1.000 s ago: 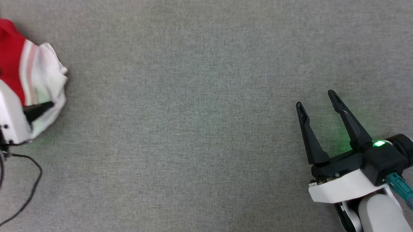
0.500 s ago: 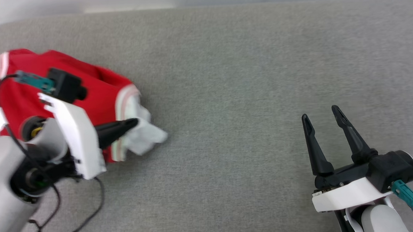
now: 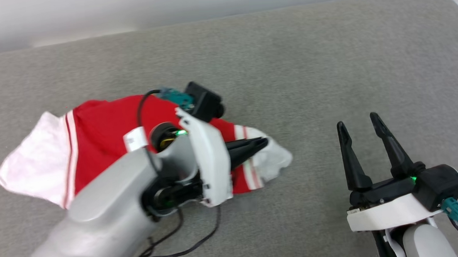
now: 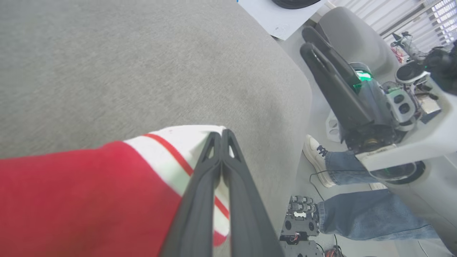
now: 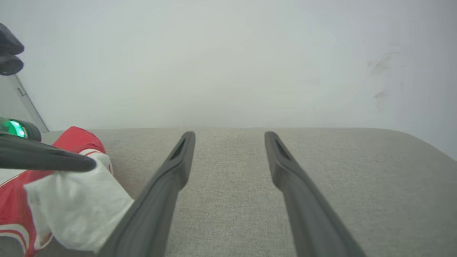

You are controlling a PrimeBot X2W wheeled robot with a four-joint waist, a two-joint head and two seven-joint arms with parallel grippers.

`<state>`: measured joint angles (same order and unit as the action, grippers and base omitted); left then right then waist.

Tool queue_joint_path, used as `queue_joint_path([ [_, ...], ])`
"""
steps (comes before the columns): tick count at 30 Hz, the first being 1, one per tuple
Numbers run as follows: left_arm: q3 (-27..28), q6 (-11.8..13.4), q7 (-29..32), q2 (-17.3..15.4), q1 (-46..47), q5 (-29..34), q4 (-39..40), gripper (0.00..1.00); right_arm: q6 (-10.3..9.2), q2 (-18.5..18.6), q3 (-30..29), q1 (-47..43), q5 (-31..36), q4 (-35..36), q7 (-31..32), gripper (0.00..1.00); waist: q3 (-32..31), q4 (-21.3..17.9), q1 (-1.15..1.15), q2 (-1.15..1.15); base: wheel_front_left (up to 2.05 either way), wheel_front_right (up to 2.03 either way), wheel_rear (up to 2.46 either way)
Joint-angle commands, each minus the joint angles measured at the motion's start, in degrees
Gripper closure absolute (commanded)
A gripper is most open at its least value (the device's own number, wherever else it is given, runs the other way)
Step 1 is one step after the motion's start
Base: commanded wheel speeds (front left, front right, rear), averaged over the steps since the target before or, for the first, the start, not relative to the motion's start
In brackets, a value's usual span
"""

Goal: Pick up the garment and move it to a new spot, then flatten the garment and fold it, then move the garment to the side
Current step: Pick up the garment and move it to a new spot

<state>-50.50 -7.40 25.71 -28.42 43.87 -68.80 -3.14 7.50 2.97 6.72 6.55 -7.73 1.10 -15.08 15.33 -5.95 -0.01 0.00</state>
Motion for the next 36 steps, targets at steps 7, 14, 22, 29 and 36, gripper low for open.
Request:
queue_joint_path([
  [7, -1.8, -0.1, -8.3, 14.2, 6.4, 3.7, -11.6, 1.00, -0.02, -0.2, -1.1, 1.6, -1.6, 2.5, -0.1, 0.00, 1.6, -7.2, 0.01, 0.00, 0.00, 0.00, 0.00],
  [14, -3.2, -0.1, -14.9, 22.0, 8.0, 6.4, -21.5, 0.00, -0.02, -0.2, -2.0, 1.1, -2.4, 3.3, -0.1, 0.00, 1.0, -9.3, 0.01, 0.00, 0.00, 0.00, 0.00],
  [22, -6.1, -0.1, -26.4, 20.2, 7.4, 9.8, -25.3, 0.00, -0.02, -0.2, -2.7, -0.2, -1.3, 2.7, -0.1, 0.00, -1.9, -5.2, 0.01, 0.00, 0.00, 0.00, 0.00],
  [29, -1.8, 1.1, -39.0, 11.6, 5.6, 14.0, -25.2, 0.00, -0.02, -0.2, -4.2, -2.0, 0.9, 1.7, -0.1, 0.00, -6.5, 1.0, 0.01, 0.00, 0.00, 0.00, 0.00],
  [36, 9.0, 6.3, -41.0, 3.4, -1.1, 20.2, -17.4, 0.00, -0.02, -0.2, -5.6, -4.0, 1.7, 1.3, -0.1, 0.00, -9.6, 5.1, 0.01, 0.00, 0.00, 0.00, 0.00],
])
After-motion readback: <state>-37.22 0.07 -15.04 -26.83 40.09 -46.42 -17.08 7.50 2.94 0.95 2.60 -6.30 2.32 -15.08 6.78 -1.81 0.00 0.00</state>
